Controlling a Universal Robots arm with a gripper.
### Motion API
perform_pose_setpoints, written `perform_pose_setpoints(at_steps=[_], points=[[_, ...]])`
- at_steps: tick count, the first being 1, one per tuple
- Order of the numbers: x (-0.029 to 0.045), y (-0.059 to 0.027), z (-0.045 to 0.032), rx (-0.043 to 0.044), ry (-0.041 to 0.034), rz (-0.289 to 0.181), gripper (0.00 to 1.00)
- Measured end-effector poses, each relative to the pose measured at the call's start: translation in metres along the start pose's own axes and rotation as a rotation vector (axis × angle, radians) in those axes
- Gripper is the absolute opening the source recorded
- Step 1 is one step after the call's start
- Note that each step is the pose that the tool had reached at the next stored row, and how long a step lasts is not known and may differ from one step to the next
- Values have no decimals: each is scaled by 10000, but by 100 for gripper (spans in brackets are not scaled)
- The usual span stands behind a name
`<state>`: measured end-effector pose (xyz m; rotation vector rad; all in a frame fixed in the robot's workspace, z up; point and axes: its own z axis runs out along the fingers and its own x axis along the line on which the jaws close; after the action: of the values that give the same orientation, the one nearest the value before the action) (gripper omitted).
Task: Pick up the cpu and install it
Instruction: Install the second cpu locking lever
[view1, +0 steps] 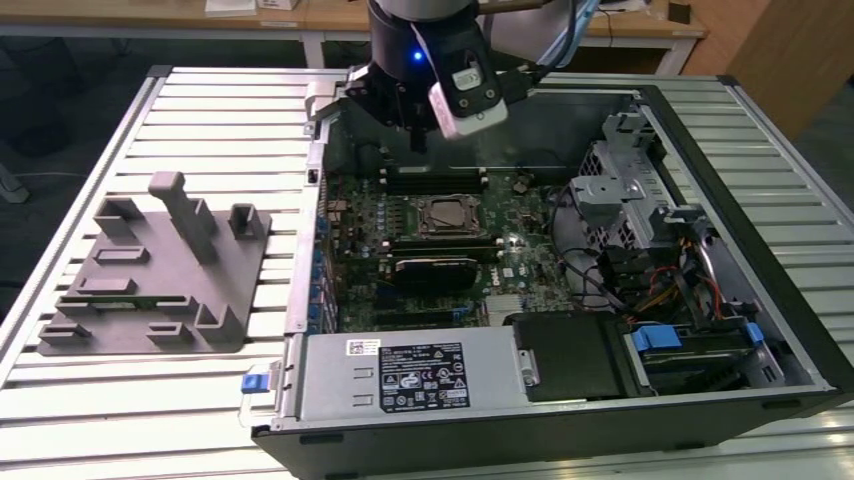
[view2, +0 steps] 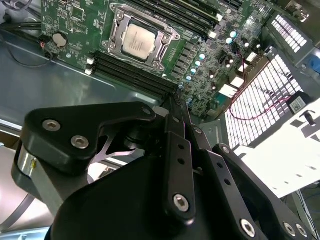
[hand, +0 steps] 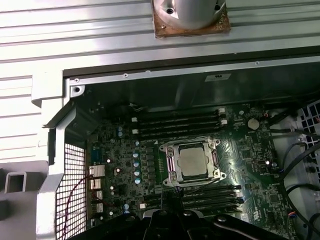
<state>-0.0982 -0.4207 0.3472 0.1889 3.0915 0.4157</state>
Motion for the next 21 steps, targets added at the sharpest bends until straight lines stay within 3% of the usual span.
perform_pose_setpoints(at_steps=[3,6,13,18,21], points=[[0,-6,23,33,-2,-1,11],[0,-13,47,130,-16,-4,11],[0,-27,99,473,-55,-16,11],[0,-34,126,833,-98,-27,11],[-2,-46,166,933,-110,-32,11]])
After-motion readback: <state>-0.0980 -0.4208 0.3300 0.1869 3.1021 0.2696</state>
